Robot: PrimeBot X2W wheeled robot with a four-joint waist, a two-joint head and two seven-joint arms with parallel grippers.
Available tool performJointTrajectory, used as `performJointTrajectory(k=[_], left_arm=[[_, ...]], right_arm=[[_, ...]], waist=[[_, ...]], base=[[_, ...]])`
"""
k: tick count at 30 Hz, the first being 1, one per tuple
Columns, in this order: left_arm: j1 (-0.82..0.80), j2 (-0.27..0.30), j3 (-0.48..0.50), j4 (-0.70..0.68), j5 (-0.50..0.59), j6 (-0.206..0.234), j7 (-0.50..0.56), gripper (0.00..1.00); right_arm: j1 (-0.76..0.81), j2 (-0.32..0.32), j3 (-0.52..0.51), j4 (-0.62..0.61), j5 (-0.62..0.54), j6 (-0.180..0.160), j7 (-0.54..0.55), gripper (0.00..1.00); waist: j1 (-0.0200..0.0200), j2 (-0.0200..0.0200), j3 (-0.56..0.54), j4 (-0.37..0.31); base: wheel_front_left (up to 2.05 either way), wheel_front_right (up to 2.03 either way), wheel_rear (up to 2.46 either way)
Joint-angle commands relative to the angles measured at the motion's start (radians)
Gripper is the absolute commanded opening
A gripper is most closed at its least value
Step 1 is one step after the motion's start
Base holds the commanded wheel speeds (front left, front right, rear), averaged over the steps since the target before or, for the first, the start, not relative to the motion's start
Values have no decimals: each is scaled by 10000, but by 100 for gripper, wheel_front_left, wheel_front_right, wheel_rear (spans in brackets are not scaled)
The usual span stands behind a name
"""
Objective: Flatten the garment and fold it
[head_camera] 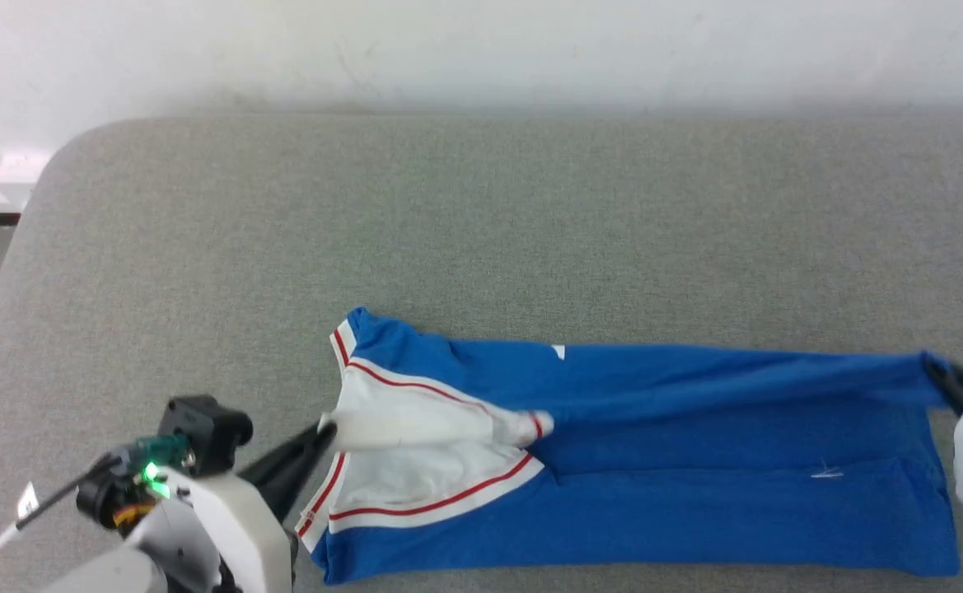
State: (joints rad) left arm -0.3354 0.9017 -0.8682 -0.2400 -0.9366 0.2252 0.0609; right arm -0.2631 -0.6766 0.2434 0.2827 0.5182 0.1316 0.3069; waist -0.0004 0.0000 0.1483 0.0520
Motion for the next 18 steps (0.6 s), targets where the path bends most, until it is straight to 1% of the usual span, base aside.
performJointTrajectory(k=[1,4,6,12,17,18], left_arm=[[213,73,-93,-18,-54,24,36,0],[554,-123,-318,236,-372,-118,124,0],[620,-261,-556,622,-298,-298,179,0],[557,-1009,-1119,1924,-120,-914,179,0],[356,-1345,-1318,2853,206,-1210,-60,0],[331,-1411,-1322,2994,231,-1253,-138,0]], right_arm=[[353,-23,-104,-216,-102,-9,198,0],[1195,-199,57,-769,45,-9,915,0],[1535,-352,85,-938,23,-9,1143,0],[1966,-428,249,-876,16,-9,1343,0],[1921,-586,524,-693,-113,-9,1334,0],[1885,-599,557,-644,-141,-9,1280,33]], waist=[[4,0,-155,-46],[4,0,-84,-7],[4,0,9,11],[4,0,203,84],[4,0,244,93],[4,0,212,93]], base=[[0,0,0],[0,0,0],[0,0,0],[0,0,0],[0,0,0],[0,0,0]])
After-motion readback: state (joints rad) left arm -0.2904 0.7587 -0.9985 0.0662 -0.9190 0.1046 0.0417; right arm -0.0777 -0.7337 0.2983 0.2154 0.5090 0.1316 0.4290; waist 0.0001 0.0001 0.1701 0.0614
